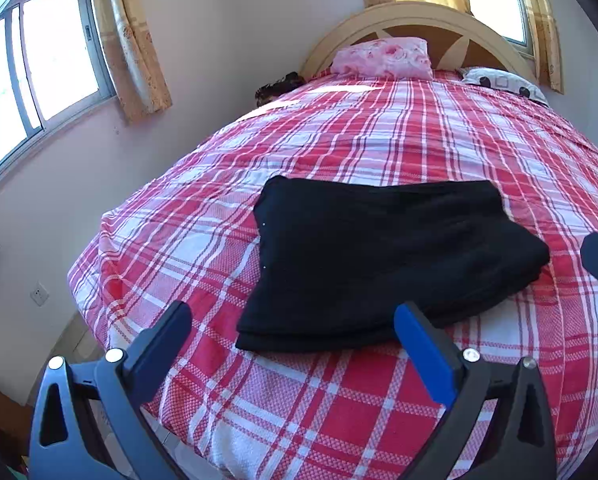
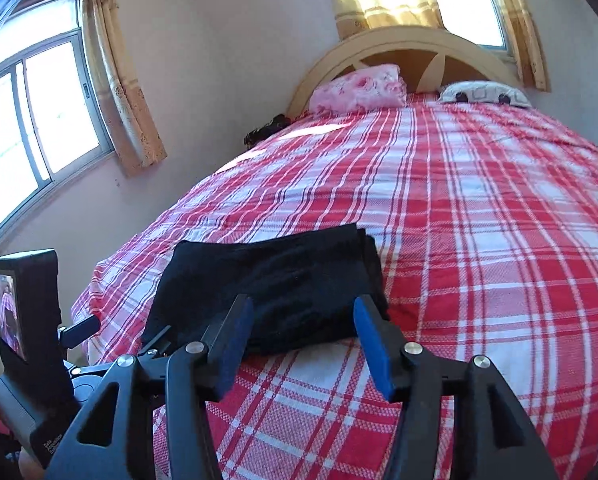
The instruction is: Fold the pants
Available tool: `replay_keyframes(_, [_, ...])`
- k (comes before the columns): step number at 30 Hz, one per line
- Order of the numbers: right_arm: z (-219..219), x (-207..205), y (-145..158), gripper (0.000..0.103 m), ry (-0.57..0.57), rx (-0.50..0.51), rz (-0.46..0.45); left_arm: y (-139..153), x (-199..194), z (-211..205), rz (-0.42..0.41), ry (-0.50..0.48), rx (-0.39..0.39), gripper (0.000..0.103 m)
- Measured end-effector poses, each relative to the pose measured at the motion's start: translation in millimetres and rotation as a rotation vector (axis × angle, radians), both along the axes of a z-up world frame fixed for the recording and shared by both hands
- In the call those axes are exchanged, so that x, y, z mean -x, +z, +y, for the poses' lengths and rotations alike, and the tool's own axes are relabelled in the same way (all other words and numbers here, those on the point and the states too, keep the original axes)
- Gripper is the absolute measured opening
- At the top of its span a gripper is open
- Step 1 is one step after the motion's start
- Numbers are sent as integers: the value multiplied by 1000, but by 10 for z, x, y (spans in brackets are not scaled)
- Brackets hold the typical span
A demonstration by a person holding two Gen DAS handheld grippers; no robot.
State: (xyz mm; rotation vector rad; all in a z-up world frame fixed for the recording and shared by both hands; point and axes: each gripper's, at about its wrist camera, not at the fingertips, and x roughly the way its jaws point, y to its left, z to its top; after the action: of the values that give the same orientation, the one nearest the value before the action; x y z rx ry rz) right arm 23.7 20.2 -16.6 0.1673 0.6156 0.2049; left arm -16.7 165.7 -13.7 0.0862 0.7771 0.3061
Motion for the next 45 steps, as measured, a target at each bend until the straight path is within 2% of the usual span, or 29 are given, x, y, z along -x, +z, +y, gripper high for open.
replay_keyframes(3, [6, 124, 69, 55, -11, 16, -29, 80, 74, -15, -29, -14, 25, 103])
replay_keyframes(7, [10, 259, 159, 56, -15, 9, -61, 183, 165, -45, -77, -15, 2, 103])
replay_keyframes(14, [19, 326, 214, 56, -16, 2, -76, 278, 215, -49, -101, -24, 2, 103])
replay_keyframes(21, [-2, 364, 261, 56, -23, 4, -95, 293, 217, -59, -100, -28, 5, 103])
replay_keyframes(45, [-53, 360, 199, 57, -37, -19, -73, 254, 210, -80, -87, -24, 4, 103])
